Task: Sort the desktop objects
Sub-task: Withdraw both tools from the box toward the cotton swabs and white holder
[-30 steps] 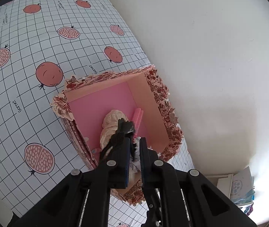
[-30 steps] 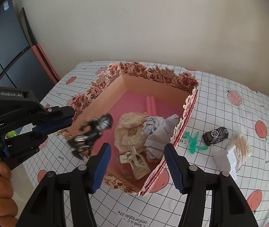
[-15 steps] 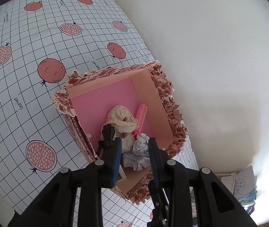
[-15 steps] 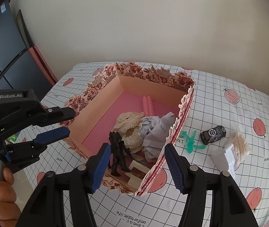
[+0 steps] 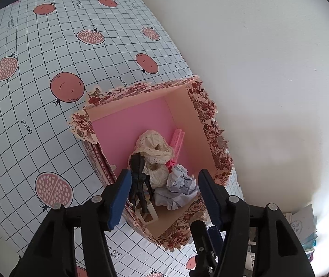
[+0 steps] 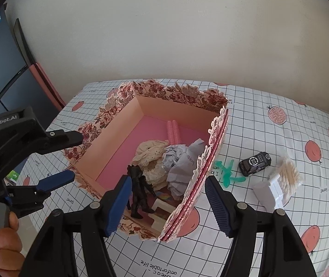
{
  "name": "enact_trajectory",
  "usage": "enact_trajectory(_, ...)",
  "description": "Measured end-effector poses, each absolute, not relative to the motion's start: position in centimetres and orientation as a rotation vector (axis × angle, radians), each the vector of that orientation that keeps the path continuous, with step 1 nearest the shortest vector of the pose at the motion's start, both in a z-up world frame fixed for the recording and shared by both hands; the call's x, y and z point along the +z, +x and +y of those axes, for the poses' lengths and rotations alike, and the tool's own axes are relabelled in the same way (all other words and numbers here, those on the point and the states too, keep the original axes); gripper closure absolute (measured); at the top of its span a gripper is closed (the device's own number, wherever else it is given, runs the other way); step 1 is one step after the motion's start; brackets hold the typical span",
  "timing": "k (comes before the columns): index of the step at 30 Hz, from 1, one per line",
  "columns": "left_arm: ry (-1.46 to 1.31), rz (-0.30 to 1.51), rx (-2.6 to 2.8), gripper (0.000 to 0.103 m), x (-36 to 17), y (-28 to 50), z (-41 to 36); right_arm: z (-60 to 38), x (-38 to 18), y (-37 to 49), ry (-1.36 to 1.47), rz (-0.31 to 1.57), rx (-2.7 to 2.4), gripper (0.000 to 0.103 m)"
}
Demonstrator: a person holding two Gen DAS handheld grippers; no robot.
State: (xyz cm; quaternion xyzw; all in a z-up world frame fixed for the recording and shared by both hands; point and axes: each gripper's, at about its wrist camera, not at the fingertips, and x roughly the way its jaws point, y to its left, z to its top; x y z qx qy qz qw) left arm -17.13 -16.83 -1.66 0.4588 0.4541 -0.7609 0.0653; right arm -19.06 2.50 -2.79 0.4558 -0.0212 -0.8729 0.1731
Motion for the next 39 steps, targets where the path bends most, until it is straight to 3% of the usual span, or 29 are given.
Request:
enact_trajectory(3, 1.379, 1.368, -2.292, 0.032, -1.7, -17.1, -16.8, 2.8, -2.9, -19.2, 1.299, -0.072, -2.488, 0.026)
enact_trajectory(13, 1.39, 1.378, -2.271, 0.02, -1.9, -17.2, -16.7, 3.2, -3.1, -19.3, 1.311, -0.076, -2.503, 0.012)
enact_trajectory(16, 1.381, 1.376, -2.276, 0.02, -1.9, -17.1, -16.6, 3.5, -3.2, -19.4, 1.319, -0.075, -2.507, 0.011)
enact_trajectory(19, 1.374, 1.375, -2.275, 0.019, -1.9, -17.1, -16.6, 3.9, -3.3, -19.5, 1.321, -0.076, -2.517, 0.003)
enact_trajectory(29, 1.373, 1.329, -2.271, 0.012, -1.7, -17.2, -16.1, 4.9, -3.0, -19.5, 1.314, -0.067, -2.529, 0.0)
enact_trajectory(39, 1.372, 1.289, -2.27, 0.011, -1.6, -17.3, -15.5, 6.5, -2.7, -19.5, 1.316, -0.058, -2.548, 0.0)
